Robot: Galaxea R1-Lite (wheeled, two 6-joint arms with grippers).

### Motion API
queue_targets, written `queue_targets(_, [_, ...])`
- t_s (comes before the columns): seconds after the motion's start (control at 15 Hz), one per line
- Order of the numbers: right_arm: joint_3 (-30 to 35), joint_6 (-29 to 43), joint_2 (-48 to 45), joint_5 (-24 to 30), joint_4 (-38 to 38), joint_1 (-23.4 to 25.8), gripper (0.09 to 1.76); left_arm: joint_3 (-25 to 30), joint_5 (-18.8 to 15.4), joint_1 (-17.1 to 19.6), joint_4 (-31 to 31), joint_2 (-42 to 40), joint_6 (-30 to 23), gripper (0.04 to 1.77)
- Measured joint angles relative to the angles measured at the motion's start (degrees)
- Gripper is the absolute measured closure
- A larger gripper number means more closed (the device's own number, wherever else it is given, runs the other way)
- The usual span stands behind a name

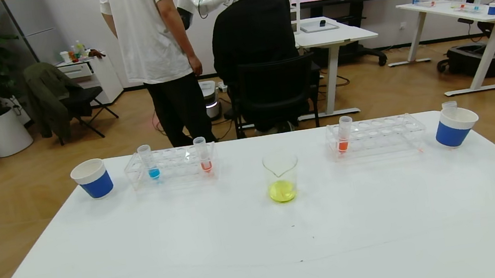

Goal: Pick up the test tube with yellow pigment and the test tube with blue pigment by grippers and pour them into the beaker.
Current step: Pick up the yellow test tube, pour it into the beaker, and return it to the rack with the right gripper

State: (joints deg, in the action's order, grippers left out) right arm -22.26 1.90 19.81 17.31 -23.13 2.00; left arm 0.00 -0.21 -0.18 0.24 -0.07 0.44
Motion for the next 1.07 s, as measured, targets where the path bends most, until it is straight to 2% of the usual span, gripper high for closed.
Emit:
queue_targets(0.27, [3.1, -4.0, -13.8, -0.7, 11.7, -2.3, 0.11, 0.0, 0.1, 0.0, 0.0, 0.0, -0.1, 0.06])
queue_targets(0.4, [7.3, -4.3, -17.3, -5.2, 13.0, -2.5, 0.11, 0.0, 0.0, 0.0, 0.0, 0.0, -0.2, 0.06])
queue_targets(0.67, [19.1, -6.3, -19.6, -12.2, 14.2, -2.5, 0.11, 0.0, 0.0, 0.0, 0.0, 0.0, -0.2, 0.06])
queue_targets(0.73, [20.7, -6.5, -19.7, -13.5, 17.2, -2.5, 0.11, 0.0, 0.0, 0.0, 0.0, 0.0, -0.2, 0.06])
queue_targets(0.87, [21.9, -6.6, -19.8, -16.2, 23.9, -2.5, 0.11, 0.0, 0.0, 0.0, 0.0, 0.0, -0.2, 0.06])
queue_targets(1.07, [22.1, -6.0, -19.9, -16.6, 23.7, -2.6, 0.11, 0.0, -0.1, 0.0, -0.9, 0.0, 0.4, 0.06])
